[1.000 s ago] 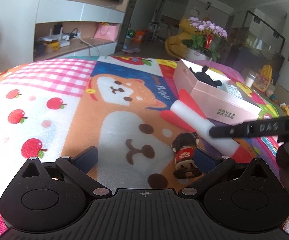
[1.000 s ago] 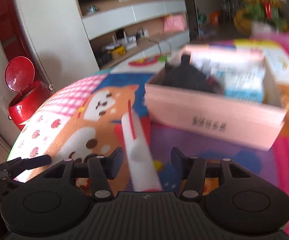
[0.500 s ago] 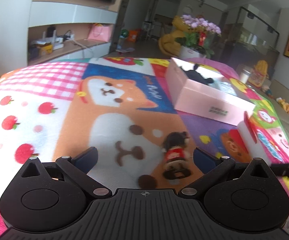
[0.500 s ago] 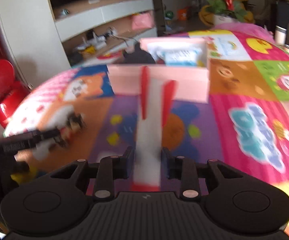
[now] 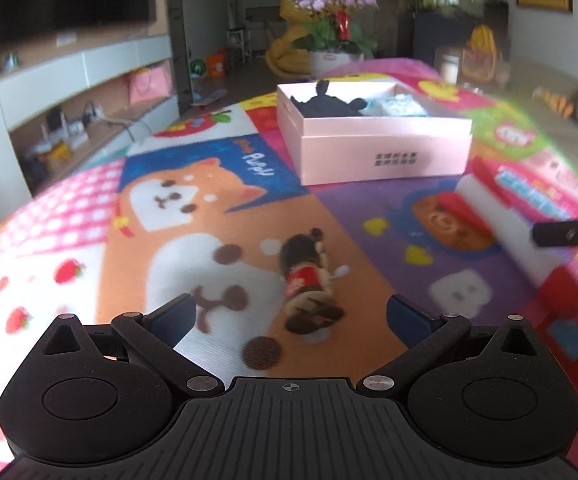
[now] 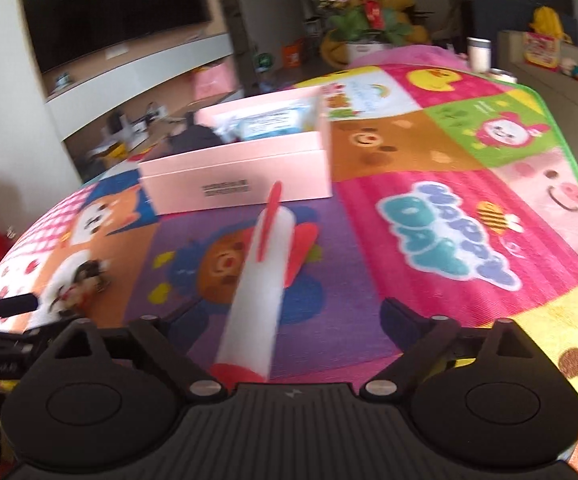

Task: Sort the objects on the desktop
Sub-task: 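Grasp the red-shirted doll figurine with the left gripper while the right holds the tube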

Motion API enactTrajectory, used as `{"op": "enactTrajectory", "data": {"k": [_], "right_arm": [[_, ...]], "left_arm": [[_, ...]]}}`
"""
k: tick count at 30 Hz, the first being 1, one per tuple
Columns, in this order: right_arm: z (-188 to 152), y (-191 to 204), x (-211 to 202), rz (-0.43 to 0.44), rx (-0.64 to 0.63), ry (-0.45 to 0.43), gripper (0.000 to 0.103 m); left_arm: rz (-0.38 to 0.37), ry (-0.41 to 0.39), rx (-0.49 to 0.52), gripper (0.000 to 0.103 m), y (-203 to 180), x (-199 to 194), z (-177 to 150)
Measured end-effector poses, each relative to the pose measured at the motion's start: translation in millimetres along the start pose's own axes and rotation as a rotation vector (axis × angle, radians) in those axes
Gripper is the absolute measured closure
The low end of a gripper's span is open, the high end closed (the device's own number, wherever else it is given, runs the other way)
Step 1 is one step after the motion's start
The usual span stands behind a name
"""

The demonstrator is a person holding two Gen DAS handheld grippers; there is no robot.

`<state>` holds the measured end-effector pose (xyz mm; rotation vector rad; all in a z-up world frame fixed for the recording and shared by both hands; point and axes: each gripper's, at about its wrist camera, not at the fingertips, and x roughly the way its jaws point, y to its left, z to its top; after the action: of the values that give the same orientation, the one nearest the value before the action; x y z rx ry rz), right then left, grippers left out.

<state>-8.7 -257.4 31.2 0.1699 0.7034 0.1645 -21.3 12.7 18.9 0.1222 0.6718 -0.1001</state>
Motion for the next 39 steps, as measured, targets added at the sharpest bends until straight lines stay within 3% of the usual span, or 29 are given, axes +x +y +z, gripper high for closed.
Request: {"op": "enactTrajectory", "data": {"k": [5, 8, 12, 14, 16, 20, 22, 28, 35, 39], "right_arm": [[-5, -7, 7, 0.003, 0.047, 0.001, 0.0], [-6, -6, 9, 0.008, 0.045, 0.006, 0.0], [-6, -5, 11, 0.0, 0.041, 0.005, 0.0], [-6, -3, 12, -0.004, 0.037, 0.005, 0.0], [-7, -3, 12, -0.005, 0.037, 0.003, 0.0], [-7, -3, 12, -0.004, 0.041, 0.0, 0.0], [-7, -3, 13, -0.006, 0.04, 0.0, 0.0], [-7, -3, 13, -0.007, 0.039, 0.0, 0.0], [-6, -3, 13, -0.002, 0.045, 0.003, 0.0], [-7, -3, 14, -0.005, 0.029, 0.01, 0.0]], "left_arm": [[0.105, 0.022, 0.048, 0.0, 16, 8, 3], [0.208, 0.028, 0.045, 0.0, 31, 13, 4], [0.353, 0.029, -0.023, 0.0, 60, 15, 6], [0.378, 0.026, -0.069, 0.0, 73, 13, 7], [0.305, -0.001, -0.12, 0.0, 81, 5, 6], [0.001, -0.032, -0.204, 0.0, 75, -5, 8], [-0.058, -0.028, -0.194, 0.0, 60, 0, 11], [-0.061, 0.026, -0.177, 0.0, 24, 35, 19], [-0.06, 0.028, -0.187, 0.001, 22, 46, 24], [-0.033, 0.024, -0.168, 0.025, 21, 46, 24]]}}
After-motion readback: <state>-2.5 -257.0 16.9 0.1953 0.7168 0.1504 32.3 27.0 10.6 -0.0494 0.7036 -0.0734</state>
